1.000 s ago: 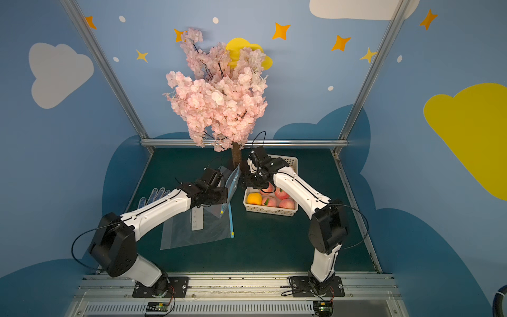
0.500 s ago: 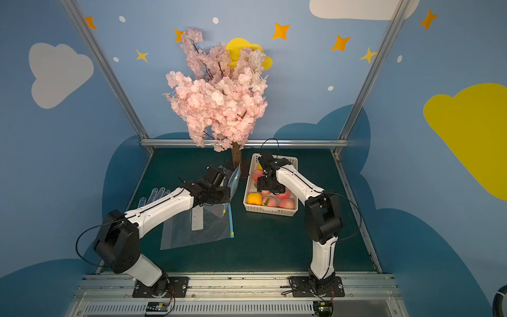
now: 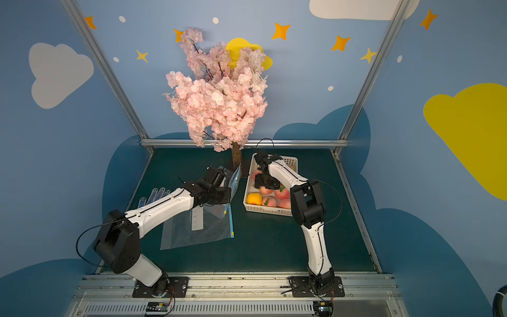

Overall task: Place the peach in a zip-top bag and seal the zipper
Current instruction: Pick up the peach from the basket, then place the peach in the zipper food storage bag.

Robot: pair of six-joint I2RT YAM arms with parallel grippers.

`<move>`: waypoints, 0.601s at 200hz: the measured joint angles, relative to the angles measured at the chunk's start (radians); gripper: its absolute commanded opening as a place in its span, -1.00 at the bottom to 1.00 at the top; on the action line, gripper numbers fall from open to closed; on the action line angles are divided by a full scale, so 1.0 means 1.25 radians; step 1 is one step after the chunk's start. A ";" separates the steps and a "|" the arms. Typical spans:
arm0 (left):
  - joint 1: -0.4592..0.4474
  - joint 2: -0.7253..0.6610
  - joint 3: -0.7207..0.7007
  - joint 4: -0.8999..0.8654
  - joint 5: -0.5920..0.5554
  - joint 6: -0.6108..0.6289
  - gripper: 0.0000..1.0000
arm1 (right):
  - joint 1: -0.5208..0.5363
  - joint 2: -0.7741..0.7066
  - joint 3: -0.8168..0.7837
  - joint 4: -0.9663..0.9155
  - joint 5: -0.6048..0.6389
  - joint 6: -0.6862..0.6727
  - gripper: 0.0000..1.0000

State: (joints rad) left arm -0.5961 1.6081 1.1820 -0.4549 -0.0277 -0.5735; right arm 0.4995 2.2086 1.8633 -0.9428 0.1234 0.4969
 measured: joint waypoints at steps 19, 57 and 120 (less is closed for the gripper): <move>0.000 0.000 0.000 0.000 0.004 0.000 -0.94 | -0.003 -0.003 0.000 -0.002 -0.001 -0.001 0.05; 0.000 0.000 0.000 0.002 0.008 0.000 -0.94 | -0.009 -0.082 -0.063 0.024 -0.031 -0.003 -0.01; 0.002 0.000 0.000 0.019 0.032 -0.015 -0.94 | -0.011 -0.429 -0.287 0.378 -0.360 0.135 0.01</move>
State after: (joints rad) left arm -0.5938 1.6081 1.1816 -0.4309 0.0124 -0.5919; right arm 0.4854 1.6718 1.5043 -0.4709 -0.3264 0.6651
